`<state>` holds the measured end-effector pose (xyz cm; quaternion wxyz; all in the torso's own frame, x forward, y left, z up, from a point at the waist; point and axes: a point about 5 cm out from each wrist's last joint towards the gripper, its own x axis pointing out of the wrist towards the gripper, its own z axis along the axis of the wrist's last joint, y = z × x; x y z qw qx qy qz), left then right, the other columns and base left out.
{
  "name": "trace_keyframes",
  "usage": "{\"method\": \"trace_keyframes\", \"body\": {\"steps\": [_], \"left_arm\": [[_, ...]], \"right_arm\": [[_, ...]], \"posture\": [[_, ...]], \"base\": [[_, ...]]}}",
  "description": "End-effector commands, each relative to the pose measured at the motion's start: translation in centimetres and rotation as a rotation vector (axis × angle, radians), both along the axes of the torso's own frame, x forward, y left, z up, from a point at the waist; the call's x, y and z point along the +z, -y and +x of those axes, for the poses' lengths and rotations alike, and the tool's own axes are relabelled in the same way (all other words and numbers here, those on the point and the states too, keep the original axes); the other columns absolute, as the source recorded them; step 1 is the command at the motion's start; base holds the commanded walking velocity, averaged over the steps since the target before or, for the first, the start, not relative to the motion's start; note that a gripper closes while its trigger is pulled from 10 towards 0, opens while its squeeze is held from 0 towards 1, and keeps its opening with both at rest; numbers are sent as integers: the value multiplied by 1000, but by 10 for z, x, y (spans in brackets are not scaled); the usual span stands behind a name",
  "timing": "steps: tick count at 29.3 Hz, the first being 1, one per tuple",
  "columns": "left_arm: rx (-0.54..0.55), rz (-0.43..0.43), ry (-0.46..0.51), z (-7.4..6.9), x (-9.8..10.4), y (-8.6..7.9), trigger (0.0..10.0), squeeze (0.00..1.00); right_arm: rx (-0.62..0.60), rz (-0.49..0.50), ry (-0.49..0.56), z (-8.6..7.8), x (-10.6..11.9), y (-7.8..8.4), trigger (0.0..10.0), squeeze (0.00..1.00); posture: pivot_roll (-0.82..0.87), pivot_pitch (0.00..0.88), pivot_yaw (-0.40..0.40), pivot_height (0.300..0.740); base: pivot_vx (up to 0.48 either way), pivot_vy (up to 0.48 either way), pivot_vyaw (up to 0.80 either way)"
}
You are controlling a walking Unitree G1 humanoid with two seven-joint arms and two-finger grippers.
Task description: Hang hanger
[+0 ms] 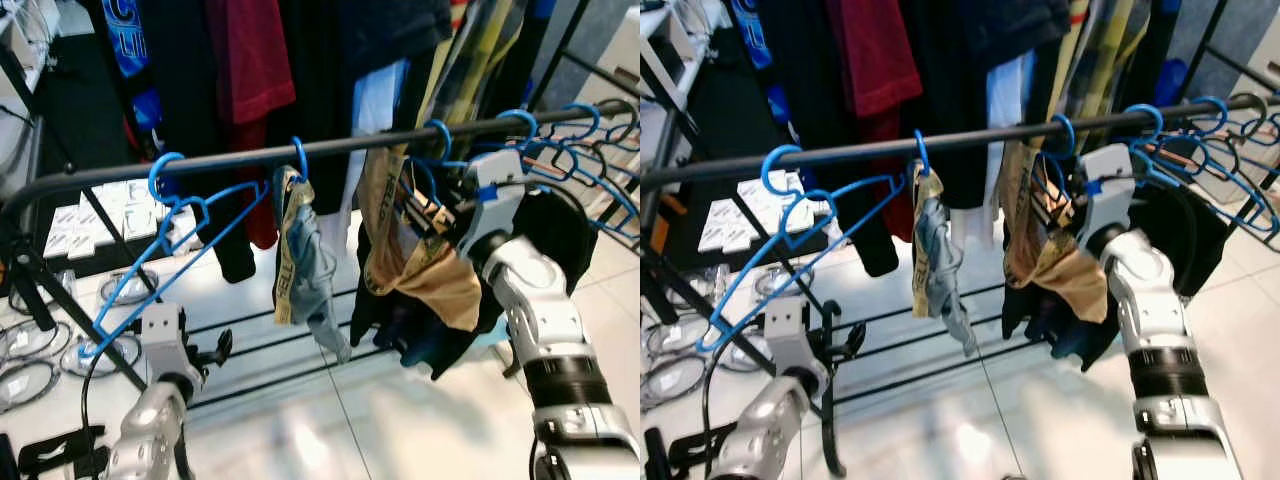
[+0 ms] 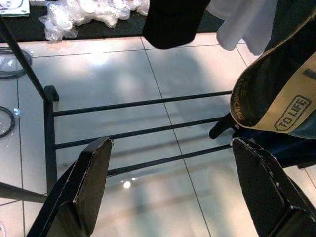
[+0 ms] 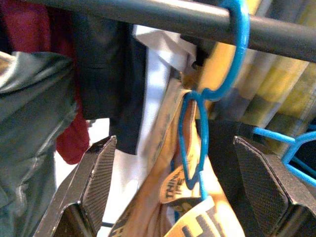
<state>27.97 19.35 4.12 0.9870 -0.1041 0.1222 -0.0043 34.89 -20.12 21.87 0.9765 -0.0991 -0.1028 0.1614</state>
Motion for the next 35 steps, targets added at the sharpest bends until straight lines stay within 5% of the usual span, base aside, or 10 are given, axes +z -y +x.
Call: {"method": "trace_keyframes", "body": {"steps": [1,6,19,35], "left_arm": [[5,29,-45,-5,-9,-4,10000,0],[-7,41,-31,-6,-9,-2,10000,0],[2,87,40,-13,1,-8,10000,0],[-34,112,-66,-27,-22,-6,10000,0]], "right_arm": [[14,17,19,-3,2,-4,10000,0],[4,34,45,-10,1,-12,10000,0],[40,104,-34,-62,-42,-35,10000,0],[71,110,-43,-69,-41,-48,10000,0]], "posture": [[-102,141,14,740],[-101,143,13,740],[-103,152,3,740],[-98,148,5,740]], "base": [[0,0,0],[0,0,0],[0,0,0],[0,-357,0]]}}
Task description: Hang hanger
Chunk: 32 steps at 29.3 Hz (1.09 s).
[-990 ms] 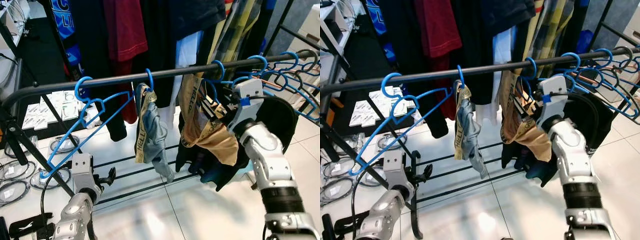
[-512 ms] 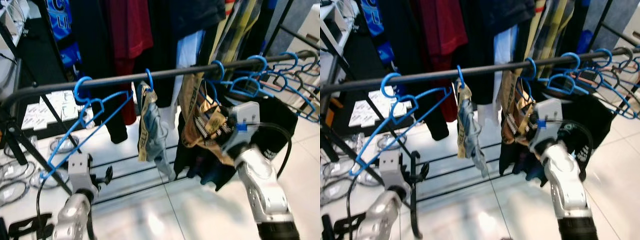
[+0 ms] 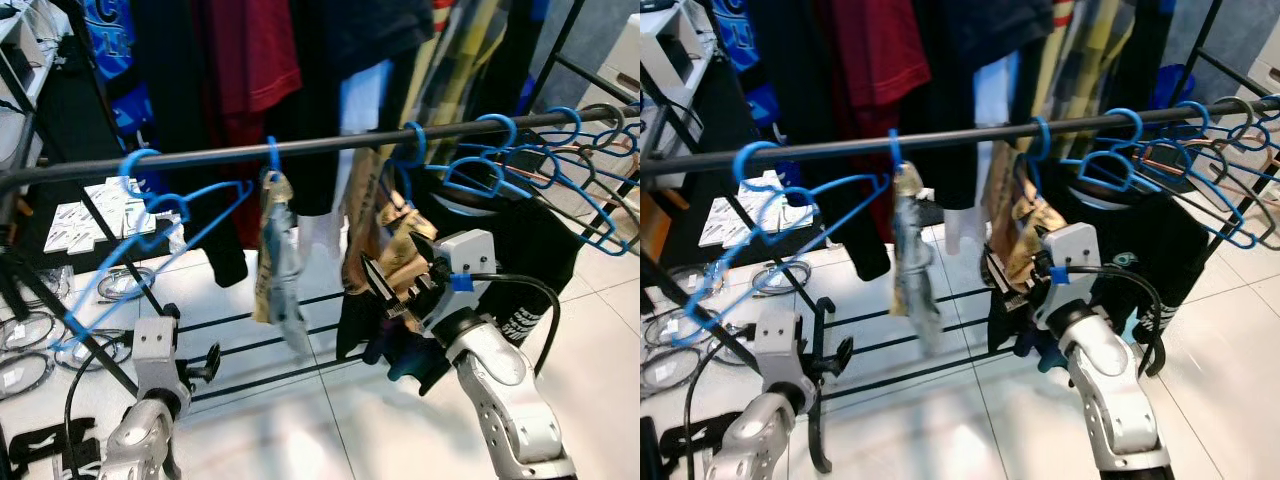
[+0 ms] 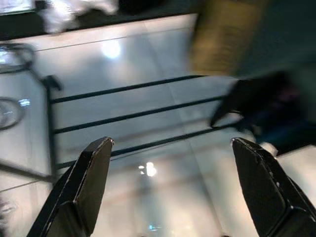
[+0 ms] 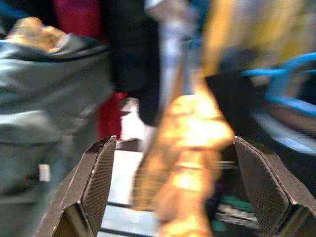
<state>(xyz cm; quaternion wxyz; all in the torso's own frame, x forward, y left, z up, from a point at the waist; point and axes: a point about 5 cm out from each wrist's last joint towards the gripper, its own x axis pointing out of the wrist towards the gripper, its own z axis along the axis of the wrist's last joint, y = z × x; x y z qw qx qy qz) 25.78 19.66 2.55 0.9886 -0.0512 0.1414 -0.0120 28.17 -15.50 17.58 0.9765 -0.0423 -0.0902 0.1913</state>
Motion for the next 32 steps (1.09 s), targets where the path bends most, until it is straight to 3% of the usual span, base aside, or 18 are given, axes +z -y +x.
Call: {"method": "trace_keyframes", "body": {"steps": [1,11,15,18,24,32], "left_arm": [[1,14,-45,-6,-8,-3,10000,0],[4,25,-69,-8,-13,-4,10000,0],[5,31,-78,-8,-14,-5,10000,0],[6,42,-87,-8,-15,-5,10000,0],[-6,44,-85,-6,-15,-3,10000,0],[3,36,-87,-5,-16,-1,10000,0]], "right_arm": [[3,9,5,-1,3,-1,10000,0],[27,-7,6,-2,6,-4,10000,0],[52,-18,22,-1,14,-4,10000,0],[69,-56,72,7,35,7,10000,0],[79,-104,109,16,50,18,10000,0],[104,-138,110,20,52,14,10000,0]], "posture": [[-98,148,6,740],[-98,151,6,740],[-99,153,8,740],[-101,151,10,740],[-102,151,9,740],[-95,146,3,740]], "base": [[0,-442,0],[0,-435,0],[0,0,0],[0,0,0],[0,-309,0],[0,-246,800]]}}
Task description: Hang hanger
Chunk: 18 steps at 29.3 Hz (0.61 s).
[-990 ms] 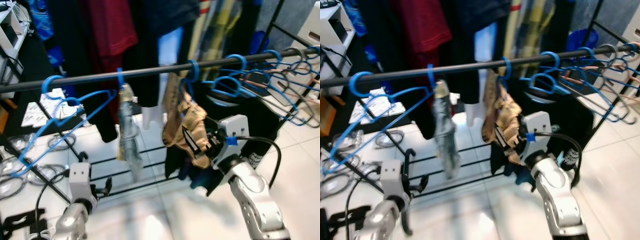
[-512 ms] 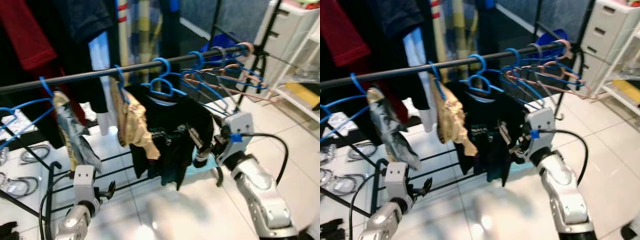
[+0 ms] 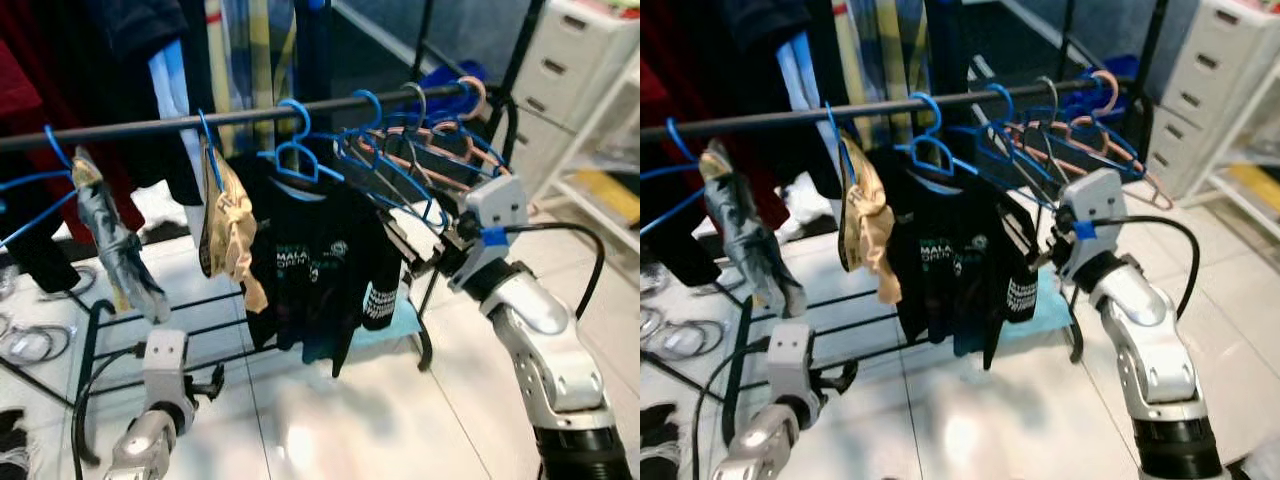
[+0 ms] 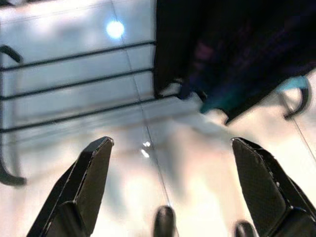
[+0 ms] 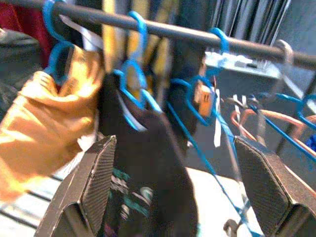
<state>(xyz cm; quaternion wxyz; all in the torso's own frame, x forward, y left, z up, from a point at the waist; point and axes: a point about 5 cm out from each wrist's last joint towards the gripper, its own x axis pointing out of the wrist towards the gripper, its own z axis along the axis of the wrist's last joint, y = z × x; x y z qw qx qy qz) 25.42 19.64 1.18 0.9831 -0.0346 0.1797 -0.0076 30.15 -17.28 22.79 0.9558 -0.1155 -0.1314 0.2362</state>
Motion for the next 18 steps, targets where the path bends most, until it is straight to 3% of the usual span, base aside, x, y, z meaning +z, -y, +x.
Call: {"method": "trace_keyframes", "body": {"steps": [1,5,14,18], "left_arm": [[7,2,-9,-2,-2,-1,10000,0],[10,-1,-6,-1,-2,-2,10000,0],[7,-7,6,3,0,0,10000,0],[4,-8,12,4,1,2,10000,0]], "right_arm": [[21,-8,-3,0,0,-4,10000,0],[-2,-35,3,3,2,-1,10000,0],[-18,-83,13,8,4,4,10000,0],[-14,-98,15,10,6,6,10000,0]], "posture": [[-95,146,3,740],[-101,143,4,740],[-103,141,3,740],[-102,147,0,740]], "base": [[0,0,794],[0,0,794],[0,0,0],[0,0,747]]}}
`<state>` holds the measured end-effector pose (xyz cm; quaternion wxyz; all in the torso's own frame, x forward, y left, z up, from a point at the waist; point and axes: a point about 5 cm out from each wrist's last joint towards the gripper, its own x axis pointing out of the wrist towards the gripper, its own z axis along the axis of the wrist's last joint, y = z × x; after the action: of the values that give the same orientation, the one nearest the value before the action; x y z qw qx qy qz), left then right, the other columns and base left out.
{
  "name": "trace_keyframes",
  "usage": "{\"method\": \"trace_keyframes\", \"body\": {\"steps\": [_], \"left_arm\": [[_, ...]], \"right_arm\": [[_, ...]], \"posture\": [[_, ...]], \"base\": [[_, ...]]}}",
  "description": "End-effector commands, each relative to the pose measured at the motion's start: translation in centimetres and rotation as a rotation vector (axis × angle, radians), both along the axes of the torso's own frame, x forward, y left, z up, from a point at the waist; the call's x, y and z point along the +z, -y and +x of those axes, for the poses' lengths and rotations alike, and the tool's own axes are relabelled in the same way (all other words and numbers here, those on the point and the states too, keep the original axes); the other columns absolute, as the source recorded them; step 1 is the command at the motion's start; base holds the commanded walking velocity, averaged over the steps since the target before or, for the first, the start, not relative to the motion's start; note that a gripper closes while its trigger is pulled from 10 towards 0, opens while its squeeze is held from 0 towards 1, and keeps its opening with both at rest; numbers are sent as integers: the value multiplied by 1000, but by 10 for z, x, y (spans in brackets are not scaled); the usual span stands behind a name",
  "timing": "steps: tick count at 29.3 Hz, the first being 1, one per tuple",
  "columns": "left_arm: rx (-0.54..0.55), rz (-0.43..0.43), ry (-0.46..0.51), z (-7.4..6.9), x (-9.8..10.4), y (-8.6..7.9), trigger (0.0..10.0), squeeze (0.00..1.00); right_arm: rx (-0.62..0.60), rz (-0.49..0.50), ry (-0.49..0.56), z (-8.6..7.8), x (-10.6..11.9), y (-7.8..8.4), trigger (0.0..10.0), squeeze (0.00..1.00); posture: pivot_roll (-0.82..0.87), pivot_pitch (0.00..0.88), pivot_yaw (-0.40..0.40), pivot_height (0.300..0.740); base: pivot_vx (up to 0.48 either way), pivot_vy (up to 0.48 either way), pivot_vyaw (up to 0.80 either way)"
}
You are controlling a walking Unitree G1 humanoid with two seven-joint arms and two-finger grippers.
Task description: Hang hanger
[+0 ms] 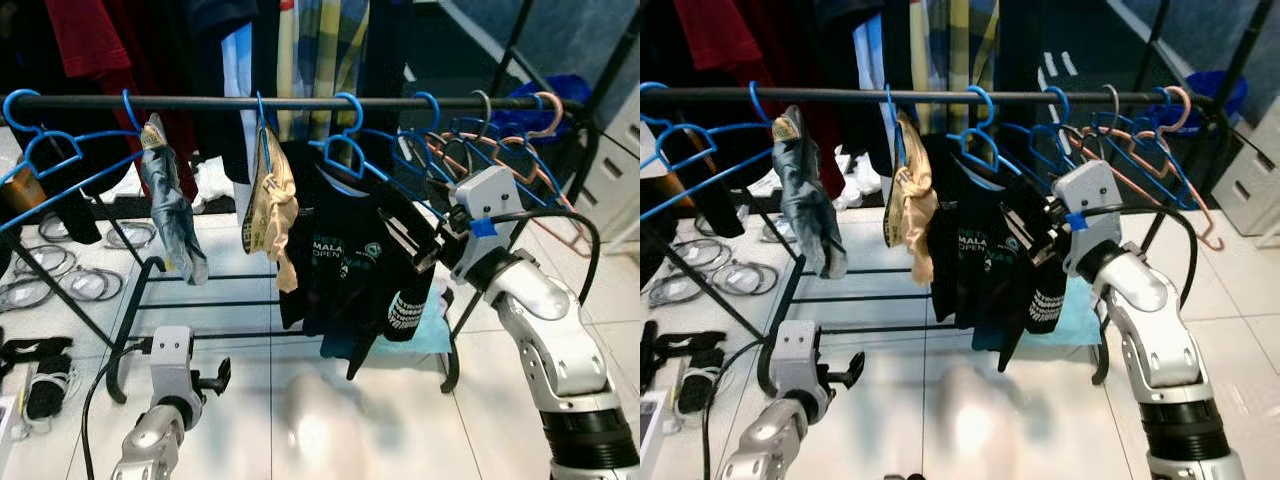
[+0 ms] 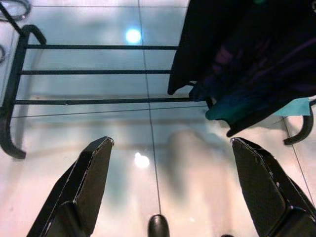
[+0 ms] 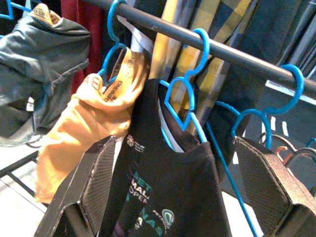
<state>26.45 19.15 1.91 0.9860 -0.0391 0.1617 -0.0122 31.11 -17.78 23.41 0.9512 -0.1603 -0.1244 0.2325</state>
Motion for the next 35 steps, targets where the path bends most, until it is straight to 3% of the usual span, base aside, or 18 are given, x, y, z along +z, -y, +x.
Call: {"method": "trace_keyframes", "body": {"steps": [1,6,11,12,14,15,17,19,21,23,27,31,35], "left_arm": [[9,-1,-22,-6,-6,-3,10000,0],[7,-7,-17,-6,-6,-2,10000,0],[1,-17,-8,-6,-5,-1,10000,0],[-5,-17,4,-5,-2,-1,10000,0],[-5,-17,4,-5,-2,-1,10000,0],[-7,-14,12,-4,-1,-2,10000,0],[-7,-14,12,-4,-1,-2,10000,0],[-11,-7,21,-4,1,-3,10000,0],[-11,-7,21,-4,1,-3,10000,0],[-11,-4,23,-5,1,-5,10000,0],[-10,-1,23,-6,2,-6,10000,0],[-8,14,21,-10,3,-12,10000,0],[-8,27,16,-14,3,-18,10000,0]], "right_arm": [[0,-14,7,3,0,2,10000,0],[-22,-20,6,6,0,6,10000,0],[-64,-32,0,10,-1,12,10000,0],[-126,-56,-7,19,0,26,10000,0],[-126,-56,-7,19,0,26,10000,0],[-198,-73,-10,28,4,47,10000,0],[-198,-73,-10,28,4,47,10000,0],[-317,-71,-14,42,17,86,10000,0],[-317,-71,-14,42,17,86,10000,0],[-359,-21,-41,49,25,107,10000,0],[-349,22,-66,51,26,112,10000,0],[-208,141,-161,53,19,111,10000,0],[-134,157,-191,54,15,110,10000,0]], "posture": [[-100,148,0,740],[-99,148,1,740],[-96,148,0,740],[-90,150,0,740],[-90,150,0,740],[-87,152,0,740],[-87,152,0,740],[-78,159,1,740],[-78,159,1,740],[-66,167,2,740],[-62,171,4,740],[-44,193,12,740],[-33,203,19,740]], "base": [[0,0,769],[0,0,775],[0,0,0],[0,0,0],[0,0,0],[0,0,0],[0,0,0],[0,0,0],[0,0,0],[0,0,0],[0,0,0],[0,0,0],[0,0,0]]}}
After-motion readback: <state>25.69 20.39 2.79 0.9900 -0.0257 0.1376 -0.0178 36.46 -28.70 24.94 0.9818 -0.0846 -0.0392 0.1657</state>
